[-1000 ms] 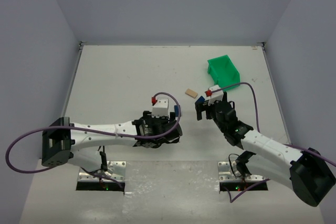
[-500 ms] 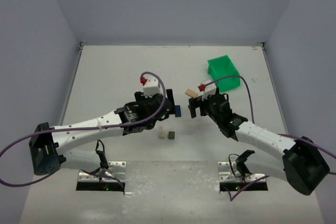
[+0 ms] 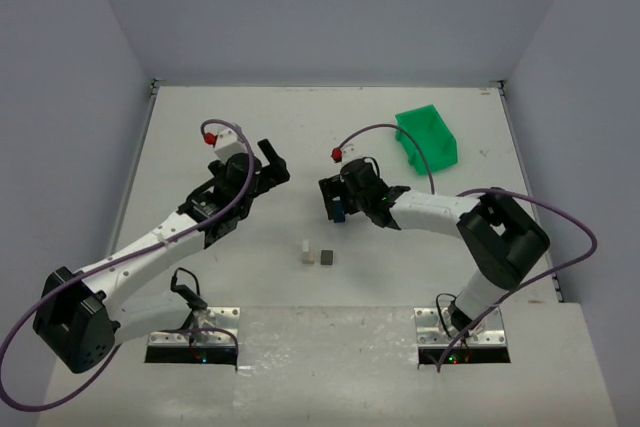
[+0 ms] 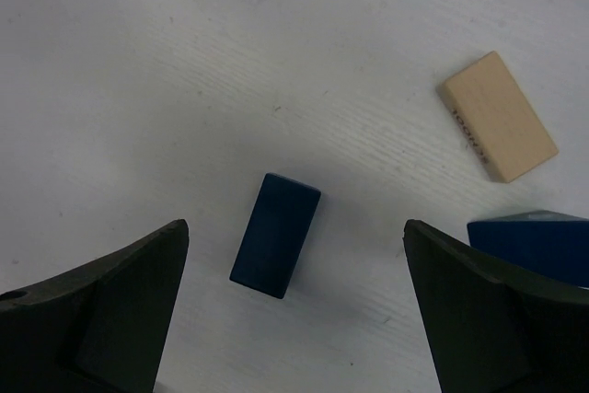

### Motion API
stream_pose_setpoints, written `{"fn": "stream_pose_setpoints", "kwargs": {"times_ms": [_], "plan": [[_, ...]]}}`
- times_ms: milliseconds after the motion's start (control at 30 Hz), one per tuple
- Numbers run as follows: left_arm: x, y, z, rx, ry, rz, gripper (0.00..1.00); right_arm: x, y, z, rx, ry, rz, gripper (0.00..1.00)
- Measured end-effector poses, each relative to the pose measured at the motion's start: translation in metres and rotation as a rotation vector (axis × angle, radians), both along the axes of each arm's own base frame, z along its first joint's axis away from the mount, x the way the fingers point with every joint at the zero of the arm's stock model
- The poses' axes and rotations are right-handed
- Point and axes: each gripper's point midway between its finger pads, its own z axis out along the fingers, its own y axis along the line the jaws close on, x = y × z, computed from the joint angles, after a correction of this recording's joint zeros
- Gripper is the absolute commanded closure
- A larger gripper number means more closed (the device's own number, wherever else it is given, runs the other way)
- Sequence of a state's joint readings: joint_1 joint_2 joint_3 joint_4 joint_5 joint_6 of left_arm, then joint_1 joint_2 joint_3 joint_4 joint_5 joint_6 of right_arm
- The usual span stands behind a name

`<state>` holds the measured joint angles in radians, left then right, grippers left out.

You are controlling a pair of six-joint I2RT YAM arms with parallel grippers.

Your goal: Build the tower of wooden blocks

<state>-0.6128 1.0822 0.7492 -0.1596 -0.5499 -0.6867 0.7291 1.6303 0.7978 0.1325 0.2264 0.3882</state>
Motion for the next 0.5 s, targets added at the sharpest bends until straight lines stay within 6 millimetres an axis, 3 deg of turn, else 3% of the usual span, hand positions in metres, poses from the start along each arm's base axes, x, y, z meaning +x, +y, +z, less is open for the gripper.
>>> {"fn": "stream_pose_setpoints", "kwargs": {"times_ms": [233, 367, 500], "plan": [[0.001, -0.002, -0.011, -0.032, 0.02, -0.043, 0.0, -0.011, -0.009, -0.05, -0.094, 0.128, -0.026, 0.31], [-0.001, -0.006, -0.014, -0.038, 0.025, -0.064, 0.0, -0.011, -0.003, -0.05, -0.085, 0.13, -0.019, 0.57], [-0.001, -0.01, -0.013, -0.047, 0.02, -0.087, 0.0, -0.012, 0.003, -0.049, -0.065, 0.128, 0.0, 0.74]]}}
